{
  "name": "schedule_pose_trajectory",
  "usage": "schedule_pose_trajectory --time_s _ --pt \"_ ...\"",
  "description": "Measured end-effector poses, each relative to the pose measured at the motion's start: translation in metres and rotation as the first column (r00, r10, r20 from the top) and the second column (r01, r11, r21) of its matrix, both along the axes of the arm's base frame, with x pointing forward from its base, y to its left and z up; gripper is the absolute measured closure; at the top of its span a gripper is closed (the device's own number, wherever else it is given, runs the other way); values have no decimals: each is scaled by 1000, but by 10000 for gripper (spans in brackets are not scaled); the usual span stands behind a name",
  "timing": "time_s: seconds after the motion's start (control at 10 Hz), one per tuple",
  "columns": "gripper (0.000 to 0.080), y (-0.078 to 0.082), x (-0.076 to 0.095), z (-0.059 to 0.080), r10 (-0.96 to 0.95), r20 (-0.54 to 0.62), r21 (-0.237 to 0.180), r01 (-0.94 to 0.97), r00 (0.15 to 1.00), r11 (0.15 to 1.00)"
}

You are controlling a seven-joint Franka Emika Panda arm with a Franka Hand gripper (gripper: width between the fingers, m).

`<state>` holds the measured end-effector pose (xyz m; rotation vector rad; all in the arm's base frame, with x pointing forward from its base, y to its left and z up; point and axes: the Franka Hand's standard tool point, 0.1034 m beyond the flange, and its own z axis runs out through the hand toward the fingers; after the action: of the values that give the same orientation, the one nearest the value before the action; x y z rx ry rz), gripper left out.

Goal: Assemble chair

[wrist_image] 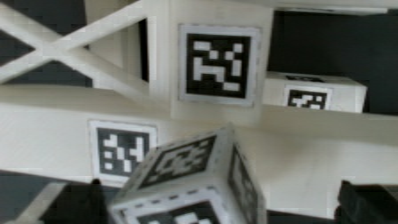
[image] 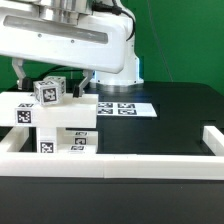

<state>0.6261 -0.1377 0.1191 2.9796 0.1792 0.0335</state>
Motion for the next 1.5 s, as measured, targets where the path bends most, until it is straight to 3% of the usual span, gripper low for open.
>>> schedule_pose_trajectory --time_s 0.3,0.5,0.6,0.7,0.8,0.9,1.2,1.5 --pt "151 -2 0 0 162 -30 -11 -163 986 987" --pt "151 -2 -1 0 161 -31 -11 -162 986 987" --pt "297 -2 -1 0 161 -31 -11 -161 986 987" --pt "297 -2 -1 0 161 -31 -11 -161 986 987" --pt "435 -2 -1 0 161 -30 -12 -161 987 987" --pt "514 -2 0 0 160 -30 -12 -161 987 987" --pt "514 -2 0 0 87 -17 -10 -87 996 996" --pt "514 -1 0 0 -163 27 0 163 986 987"
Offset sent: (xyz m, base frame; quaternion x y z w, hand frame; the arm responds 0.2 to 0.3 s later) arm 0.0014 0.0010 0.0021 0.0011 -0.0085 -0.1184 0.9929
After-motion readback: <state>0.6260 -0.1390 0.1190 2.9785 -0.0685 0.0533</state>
